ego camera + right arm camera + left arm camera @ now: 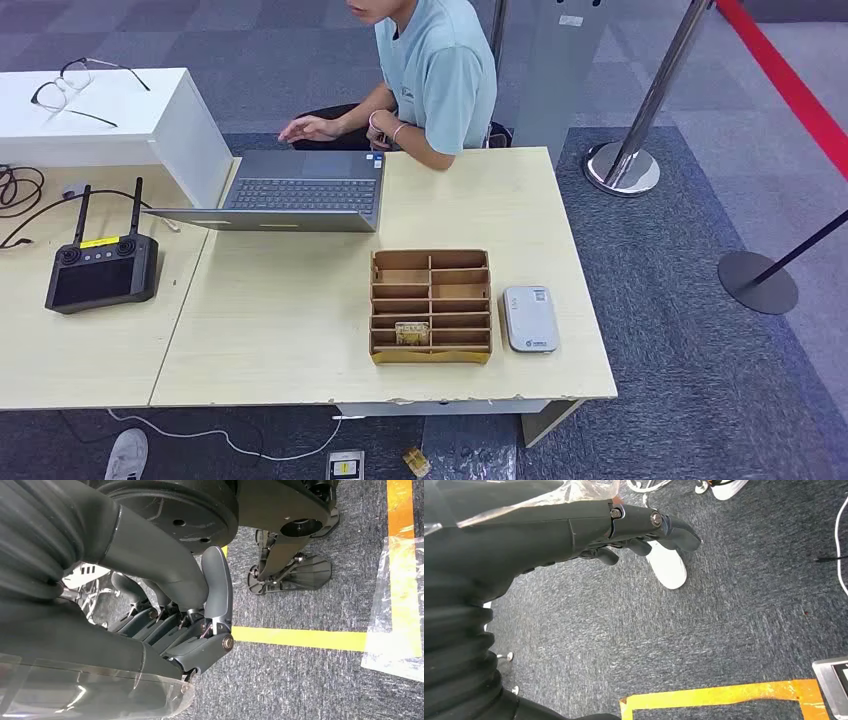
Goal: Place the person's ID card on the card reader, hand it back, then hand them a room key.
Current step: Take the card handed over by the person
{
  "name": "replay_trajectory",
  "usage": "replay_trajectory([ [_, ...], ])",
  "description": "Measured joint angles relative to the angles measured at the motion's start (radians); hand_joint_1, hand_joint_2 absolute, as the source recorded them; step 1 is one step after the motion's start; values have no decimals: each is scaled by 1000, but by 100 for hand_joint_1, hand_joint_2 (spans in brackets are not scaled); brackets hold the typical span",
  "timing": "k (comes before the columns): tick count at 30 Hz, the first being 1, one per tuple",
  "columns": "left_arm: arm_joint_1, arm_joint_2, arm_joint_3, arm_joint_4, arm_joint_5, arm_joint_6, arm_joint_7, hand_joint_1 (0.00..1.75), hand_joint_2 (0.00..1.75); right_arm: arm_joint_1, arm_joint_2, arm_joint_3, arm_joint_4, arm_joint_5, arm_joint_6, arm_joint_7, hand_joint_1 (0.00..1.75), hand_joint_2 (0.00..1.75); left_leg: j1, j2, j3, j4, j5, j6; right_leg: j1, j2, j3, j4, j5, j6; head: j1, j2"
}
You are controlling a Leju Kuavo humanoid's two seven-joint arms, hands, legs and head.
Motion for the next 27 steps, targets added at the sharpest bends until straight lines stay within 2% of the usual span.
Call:
replay_trajectory([
  [2,0,0,0,0,6,4,0,0,175,0,0,-1,0,0,0,7,137,175,0,0,0,0,0,0,0,0,0,0,0,0,0,0],
  [3,0,-1,0,0,13,8,0,0,175,0,0,-1,0,1,0,17,114,175,0,0,0,0,0,0,0,0,0,0,0,0,0,0],
  [6,0,-3,1,0,34,20,3,0,175,0,-1,-6,0,6,3,58,14,175,0,0,0,0,0,0,0,0,0,0,0,0,0,0],
  [7,1,-4,2,0,37,21,5,0,175,0,-1,-7,0,8,6,65,2,175,0,0,0,0,0,0,0,0,0,0,0,0,0,0],
  [11,1,-11,3,0,49,21,17,0,175,0,-4,-8,0,15,14,53,0,175,0,0,0,0,0,0,0,0,0,0,0,0,0,0],
  [15,2,-22,4,0,62,21,26,0,175,0,-10,-9,0,32,4,-15,0,175,0,0,0,0,0,0,0,0,0,0,0,0,0,0],
  [21,5,-37,16,0,86,33,10,0,175,-1,-20,-8,-1,65,-107,-122,0,175,0,0,0,0,0,0,0,0,0,0,0,0,0,0],
  [27,7,-45,29,0,96,37,-6,0,175,-3,-38,-8,-1,63,-215,-129,0,175,0,0,0,0,0,0,0,0,0,0,0,0,0,0],
])
